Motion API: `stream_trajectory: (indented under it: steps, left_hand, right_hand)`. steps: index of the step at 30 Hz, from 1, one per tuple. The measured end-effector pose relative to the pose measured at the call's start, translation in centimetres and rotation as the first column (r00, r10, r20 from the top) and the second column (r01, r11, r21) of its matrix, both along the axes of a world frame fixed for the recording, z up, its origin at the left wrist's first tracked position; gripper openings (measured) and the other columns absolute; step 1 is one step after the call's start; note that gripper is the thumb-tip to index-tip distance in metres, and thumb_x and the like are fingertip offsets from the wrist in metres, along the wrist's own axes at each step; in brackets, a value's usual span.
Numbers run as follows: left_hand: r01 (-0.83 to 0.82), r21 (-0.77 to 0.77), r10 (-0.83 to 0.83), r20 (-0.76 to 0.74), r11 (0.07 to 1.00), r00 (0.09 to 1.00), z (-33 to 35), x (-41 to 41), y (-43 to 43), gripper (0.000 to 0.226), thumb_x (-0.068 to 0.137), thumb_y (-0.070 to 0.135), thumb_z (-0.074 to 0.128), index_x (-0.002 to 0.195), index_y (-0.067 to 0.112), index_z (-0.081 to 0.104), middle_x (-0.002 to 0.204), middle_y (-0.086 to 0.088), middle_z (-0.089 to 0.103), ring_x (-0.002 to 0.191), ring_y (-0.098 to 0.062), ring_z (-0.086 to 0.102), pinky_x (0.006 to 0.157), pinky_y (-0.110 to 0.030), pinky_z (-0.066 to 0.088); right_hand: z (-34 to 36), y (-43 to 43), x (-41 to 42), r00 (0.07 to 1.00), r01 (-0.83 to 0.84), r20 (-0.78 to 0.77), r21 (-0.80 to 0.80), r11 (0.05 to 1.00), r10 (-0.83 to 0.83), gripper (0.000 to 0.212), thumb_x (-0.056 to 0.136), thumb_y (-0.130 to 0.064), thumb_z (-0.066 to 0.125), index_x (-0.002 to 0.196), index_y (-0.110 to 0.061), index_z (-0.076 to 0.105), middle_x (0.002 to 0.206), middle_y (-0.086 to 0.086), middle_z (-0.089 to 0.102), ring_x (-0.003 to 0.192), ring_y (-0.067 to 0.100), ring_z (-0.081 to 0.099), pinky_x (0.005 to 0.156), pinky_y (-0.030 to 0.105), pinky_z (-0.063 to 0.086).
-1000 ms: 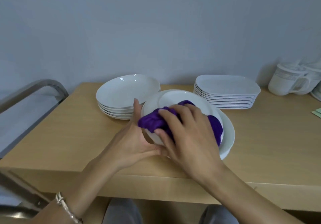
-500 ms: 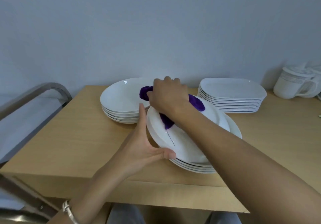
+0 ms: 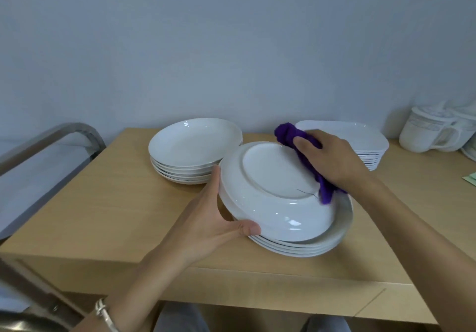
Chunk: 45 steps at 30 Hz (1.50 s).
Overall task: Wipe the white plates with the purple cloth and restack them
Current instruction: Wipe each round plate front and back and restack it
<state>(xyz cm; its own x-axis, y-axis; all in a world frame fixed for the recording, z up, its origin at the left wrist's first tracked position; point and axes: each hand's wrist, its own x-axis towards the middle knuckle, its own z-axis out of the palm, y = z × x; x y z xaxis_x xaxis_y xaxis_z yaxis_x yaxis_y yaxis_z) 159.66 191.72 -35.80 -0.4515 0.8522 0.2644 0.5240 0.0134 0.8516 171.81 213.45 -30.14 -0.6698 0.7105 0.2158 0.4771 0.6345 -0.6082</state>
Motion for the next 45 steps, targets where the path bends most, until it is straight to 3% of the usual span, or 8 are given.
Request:
stream_trajectory:
  steps: [6,13,26,28,30,34,39,45]
  left_hand:
    - [-0.101,-0.112,0.103,0.017,0.989,0.995,-0.6,-0.4,0.3,0.15,0.035,0.076,0.079,0.138,0.053,-0.028,0.138,0.053,0.02,0.124,0.03,0.024,0.091,0.001,0.031]
    - [-0.133,-0.119,0.142,0.067,0.984,0.988,-1.2,-0.2,0.2,0.15,0.036,0.077,0.082,0.126,0.055,-0.036,0.134,0.049,0.013,0.109,0.044,0.013,0.082,0.009,0.027]
    - [-0.156,-0.042,0.159,0.078,0.987,0.984,-2.6,-1.1,0.9,0.159,0.033,0.07,0.087,0.152,0.037,-0.013,0.134,0.023,0.055,0.126,0.006,0.05,0.098,-0.006,0.035]
    - [-0.184,-0.089,0.19,0.054,0.979,0.98,-2.8,-1.2,0.7,0.152,0.033,0.078,0.083,0.144,0.059,-0.018,0.139,0.011,0.055,0.13,-0.01,0.052,0.108,-0.027,0.04]
    - [-0.206,-0.133,0.205,-0.019,0.969,0.978,-1.9,-0.8,0.1,0.139,0.031,0.088,0.075,0.137,0.071,-0.013,0.153,0.012,0.04,0.139,-0.007,0.041,0.11,-0.04,0.042]
    - [-0.199,-0.226,0.139,-0.255,0.954,0.957,0.6,0.3,-0.6,0.14,0.039,0.087,0.068,0.153,0.048,-0.003,0.161,0.024,-0.011,0.146,0.009,0.001,0.117,-0.029,0.027]
    - [-0.201,-0.294,0.044,-0.462,0.934,0.886,1.9,0.5,-0.7,0.12,0.064,0.074,0.069,0.156,0.04,-0.001,0.162,0.023,-0.007,0.148,0.002,0.003,0.115,-0.019,0.016]
    - [-0.268,-0.39,-0.011,-0.583,0.881,0.812,2.9,0.9,-0.8,0.116,0.075,0.077,0.055,0.156,0.029,-0.012,0.164,0.011,-0.016,0.15,-0.004,-0.003,0.116,-0.02,0.006]
  right_hand:
    - [-2.8,-5.8,4.0,0.976,-0.023,-0.197,0.325,0.945,0.091,0.035,0.093,-0.04,0.049,0.12,-0.022,0.062,0.113,-0.002,0.061,0.105,0.015,0.049,0.087,0.019,0.032]
    - [-0.2,-7.7,-1.7,0.979,-0.176,-0.015,0.449,0.876,0.205,0.043,0.091,-0.046,0.036,0.117,-0.025,0.062,0.111,0.003,0.064,0.103,0.029,0.054,0.086,0.041,0.044]
    - [1.1,-10.2,-2.1,0.846,-0.53,0.29,0.551,0.645,0.448,0.026,0.086,-0.036,0.05,0.099,-0.03,0.071,0.103,-0.002,0.06,0.093,0.027,0.051,0.074,0.037,0.045]
    - [0.4,-10.0,-0.3,0.822,-0.562,0.287,0.553,0.615,0.492,0.027,0.079,-0.039,0.05,0.091,-0.03,0.073,0.095,-0.003,0.062,0.083,0.027,0.055,0.064,0.035,0.046]
    - [-0.4,-9.3,1.6,0.816,-0.563,0.232,0.53,0.634,0.53,0.029,0.079,-0.041,0.051,0.093,-0.03,0.073,0.097,-0.003,0.063,0.084,0.025,0.056,0.065,0.039,0.05]
    - [-1.4,-8.1,4.1,0.867,-0.447,0.045,0.51,0.735,0.496,0.031,0.082,-0.043,0.054,0.104,-0.029,0.071,0.107,-0.004,0.062,0.097,0.018,0.057,0.082,0.031,0.047]
    - [-0.9,-7.5,3.0,0.931,-0.273,-0.138,0.347,0.897,0.337,0.029,0.088,-0.041,0.058,0.11,-0.026,0.07,0.104,-0.006,0.062,0.099,0.006,0.051,0.086,0.014,0.035]
    - [-0.1,-4.5,-3.1,0.994,-0.093,-0.034,0.294,0.951,0.108,0.031,0.092,-0.04,0.051,0.116,-0.024,0.064,0.108,0.005,0.059,0.102,0.026,0.054,0.089,0.04,0.043]
